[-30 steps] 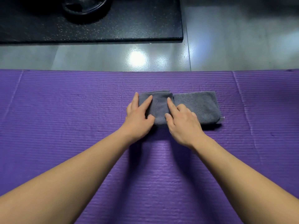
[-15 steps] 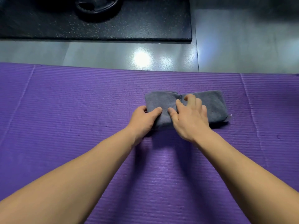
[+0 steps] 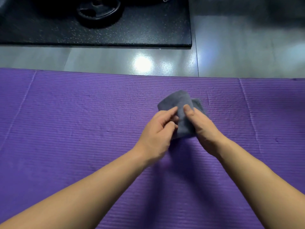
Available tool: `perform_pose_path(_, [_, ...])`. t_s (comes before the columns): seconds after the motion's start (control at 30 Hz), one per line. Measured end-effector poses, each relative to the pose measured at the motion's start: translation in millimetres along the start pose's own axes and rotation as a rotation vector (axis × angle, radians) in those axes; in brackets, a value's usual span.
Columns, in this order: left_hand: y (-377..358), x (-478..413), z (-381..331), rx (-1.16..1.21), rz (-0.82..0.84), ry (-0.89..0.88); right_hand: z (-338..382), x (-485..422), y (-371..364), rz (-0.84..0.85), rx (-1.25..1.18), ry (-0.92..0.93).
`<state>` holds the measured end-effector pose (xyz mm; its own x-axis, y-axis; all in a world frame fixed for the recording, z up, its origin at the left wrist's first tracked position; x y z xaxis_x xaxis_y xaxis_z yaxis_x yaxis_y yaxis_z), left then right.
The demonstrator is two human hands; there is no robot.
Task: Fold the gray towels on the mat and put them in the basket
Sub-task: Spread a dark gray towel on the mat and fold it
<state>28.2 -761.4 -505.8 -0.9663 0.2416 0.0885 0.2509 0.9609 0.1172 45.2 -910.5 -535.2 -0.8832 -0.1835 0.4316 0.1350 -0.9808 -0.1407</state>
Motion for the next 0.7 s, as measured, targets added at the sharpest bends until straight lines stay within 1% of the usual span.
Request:
perform_pose_path(0.07, [-11.5,-5.7,0.4,0.033,0.076,0.009,-7.1,0.4,20.4,-0.085,-0.115,-0.049])
perform_pose_path(0.1, [-16.9,-9.8,2.0,0.052,0.109,0.040,-11.5,-0.4,31.8,-0.178,-0.126,-0.067])
perform_pose_path(0.17, [-25.5,-16.7,4.2,-0.006,0.159,0.058,-16.1,-0.5,48.7,-0.341,-0.016,-0.059])
perform_pose_path(0.23, [-26.4,-29.1,5.7,-0.209,0.128,-0.019,-19.1,0.2,57.1,-0.440,0.122,-0.062])
perform_pose_path(0.3, [-21.3,-47.9,7.1,-0.491,0.083,-0.110,-22.5,-0.8,62.0,-0.517,0.188,-0.076])
perform_pose_path(0.33, [-17.5,-57.8,8.4,-0.596,0.092,-0.116,-21.8,-1.0,61.5,-0.558,0.238,-0.082])
perform_pose_path(0.37, [-13.9,-66.8,11.5,-0.651,0.127,-0.083,-22.5,-2.6,61.6,-0.599,0.304,-0.084])
perform_pose_path(0.43, [-9.8,-78.9,22.0,-0.629,0.220,0.011,-27.9,-8.4,65.6,-0.638,0.462,-0.115])
perform_pose_path(0.47, [-8.6,-81.9,27.0,-0.630,0.239,0.034,-27.4,-9.8,66.9,-0.637,0.520,-0.141])
perform_pose_path(0.57, [-5.6,-82.1,36.9,-0.711,0.200,0.067,-23.6,-13.2,75.9,-0.628,0.571,-0.166])
perform_pose_path(0.63, [-4.9,-75.5,39.9,-0.689,0.147,0.130,-18.5,-15.7,81.0,-0.630,0.602,-0.179])
perform_pose_path(0.7, [-6.0,-61.9,45.6,-0.638,0.090,0.204,-18.5,-17.2,84.9,-0.651,0.600,-0.240])
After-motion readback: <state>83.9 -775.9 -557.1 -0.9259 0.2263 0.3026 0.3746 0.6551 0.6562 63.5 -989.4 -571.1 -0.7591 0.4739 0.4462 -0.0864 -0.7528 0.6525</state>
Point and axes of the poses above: each hand's wrist, its own x-axis away from the middle knuckle, its own y-axis out of the back of the hand, z = x × y, the point moved 3 cm from there along -x, towards the middle knuckle, and after that the axes turned 7 degrees about -y, right-handed, at the moved point
